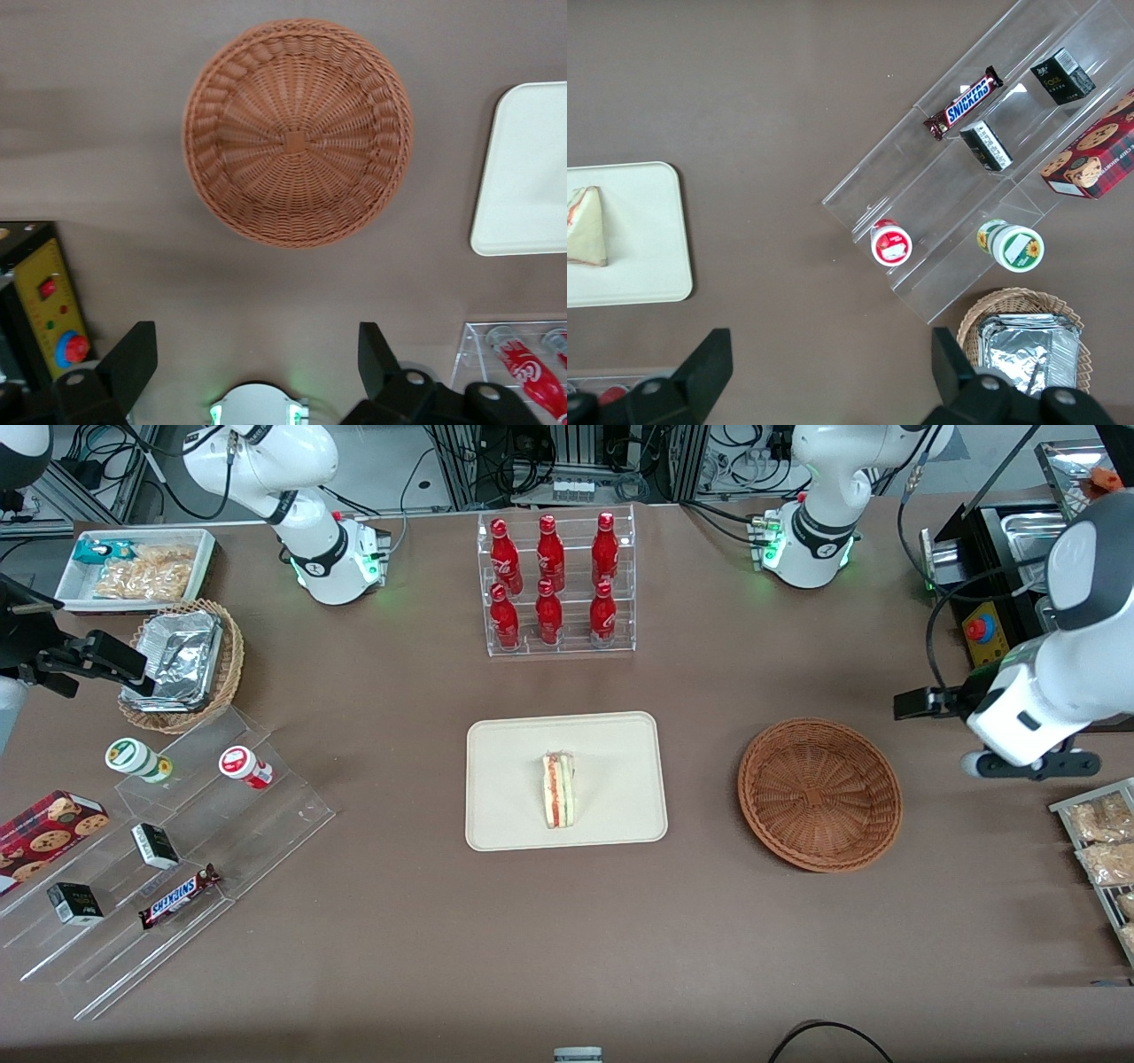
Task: Place sandwich from basket to tray
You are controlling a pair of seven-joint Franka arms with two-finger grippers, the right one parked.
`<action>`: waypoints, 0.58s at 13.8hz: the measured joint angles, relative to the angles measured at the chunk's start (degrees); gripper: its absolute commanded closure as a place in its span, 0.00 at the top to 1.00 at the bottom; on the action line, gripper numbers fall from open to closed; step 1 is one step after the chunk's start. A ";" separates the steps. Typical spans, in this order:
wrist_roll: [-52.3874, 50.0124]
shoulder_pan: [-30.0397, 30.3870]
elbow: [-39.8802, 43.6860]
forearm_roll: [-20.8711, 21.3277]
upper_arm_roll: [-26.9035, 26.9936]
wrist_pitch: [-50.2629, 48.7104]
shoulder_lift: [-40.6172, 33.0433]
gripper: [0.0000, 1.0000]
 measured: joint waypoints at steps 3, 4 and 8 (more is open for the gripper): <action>0.51 -0.02 -0.05 0.64 0.68 -0.03 -1.98 1.00; 1.71 0.00 -0.05 0.65 1.31 -0.03 -2.34 1.00; 4.53 0.00 -0.06 0.64 2.36 -0.03 -3.29 1.00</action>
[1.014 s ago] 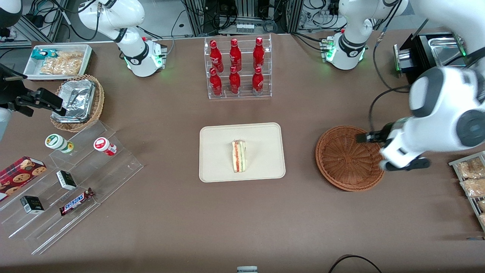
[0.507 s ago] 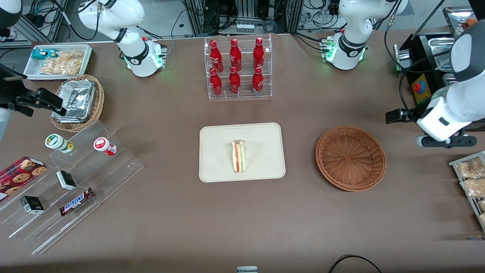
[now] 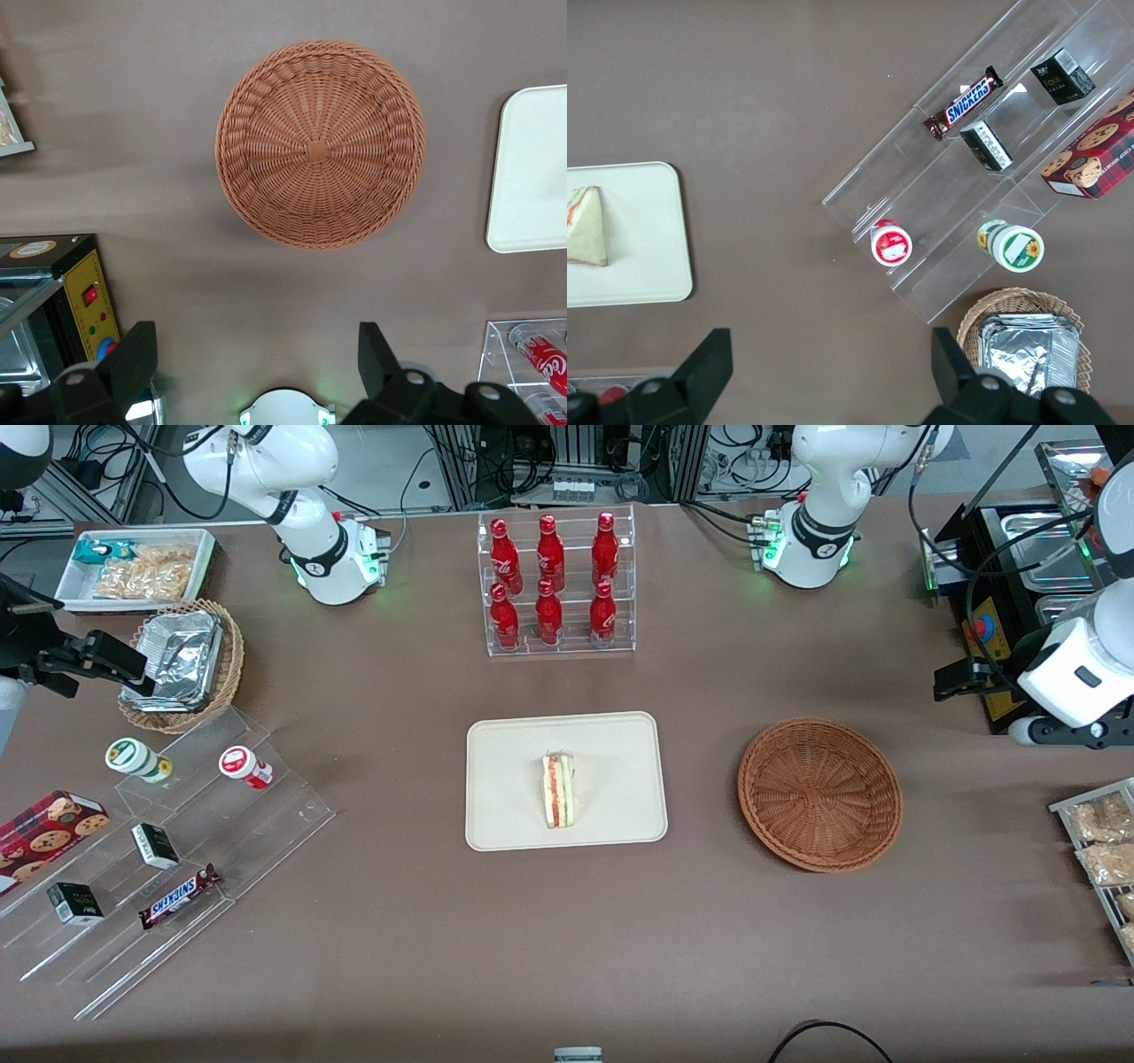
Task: Place sandwich from basket to tray
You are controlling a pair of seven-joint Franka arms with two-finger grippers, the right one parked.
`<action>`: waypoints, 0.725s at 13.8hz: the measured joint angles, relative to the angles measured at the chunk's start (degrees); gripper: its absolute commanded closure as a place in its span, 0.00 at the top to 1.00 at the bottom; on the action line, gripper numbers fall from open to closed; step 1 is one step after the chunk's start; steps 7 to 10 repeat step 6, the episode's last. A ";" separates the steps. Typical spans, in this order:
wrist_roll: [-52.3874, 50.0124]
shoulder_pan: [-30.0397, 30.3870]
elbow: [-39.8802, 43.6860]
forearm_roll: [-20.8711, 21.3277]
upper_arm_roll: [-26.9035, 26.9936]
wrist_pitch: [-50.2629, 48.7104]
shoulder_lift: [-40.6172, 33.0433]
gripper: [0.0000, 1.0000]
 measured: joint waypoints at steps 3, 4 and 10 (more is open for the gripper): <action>0.05 -0.16 0.00 -0.01 -0.13 0.02 -0.67 1.00; 0.07 -0.25 -0.03 -0.01 -0.15 0.01 -0.97 1.00; 0.15 -0.44 -1.09 -0.01 -0.24 0.02 -2.50 1.00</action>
